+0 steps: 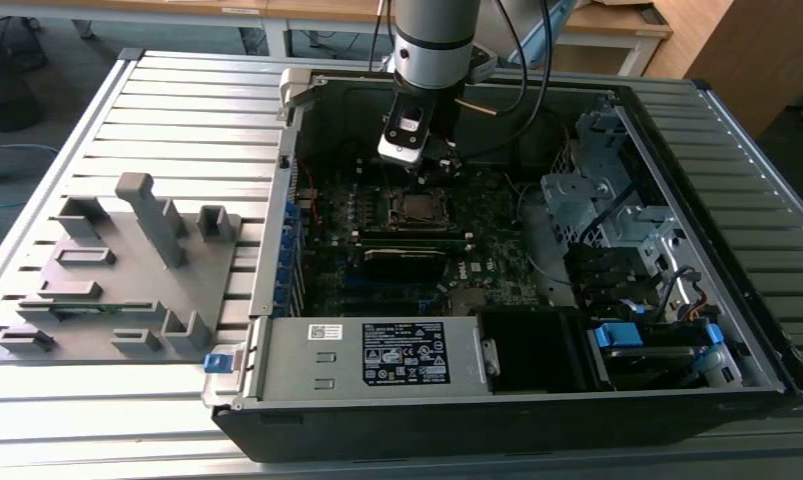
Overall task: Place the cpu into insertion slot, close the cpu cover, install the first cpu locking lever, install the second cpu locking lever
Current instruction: 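Close the cpu cover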
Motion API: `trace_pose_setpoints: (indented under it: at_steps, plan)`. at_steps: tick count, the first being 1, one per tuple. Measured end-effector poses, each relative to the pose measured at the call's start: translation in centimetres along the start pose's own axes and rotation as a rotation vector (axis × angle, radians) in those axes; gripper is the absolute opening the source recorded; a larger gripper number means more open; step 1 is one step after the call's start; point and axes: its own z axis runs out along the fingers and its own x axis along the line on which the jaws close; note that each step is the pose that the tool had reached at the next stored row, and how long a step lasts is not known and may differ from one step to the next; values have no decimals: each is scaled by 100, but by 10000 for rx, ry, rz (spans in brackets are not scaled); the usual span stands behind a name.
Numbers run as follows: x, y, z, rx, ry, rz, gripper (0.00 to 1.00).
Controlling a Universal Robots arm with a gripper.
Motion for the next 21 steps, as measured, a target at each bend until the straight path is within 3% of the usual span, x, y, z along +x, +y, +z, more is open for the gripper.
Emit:
trace_pose_setpoints:
  at_steps: [9, 21]
  plan:
    - [0, 0, 0, -1, 2, -37, 10]
    - [0, 0, 0, -1, 18, -425, 10]
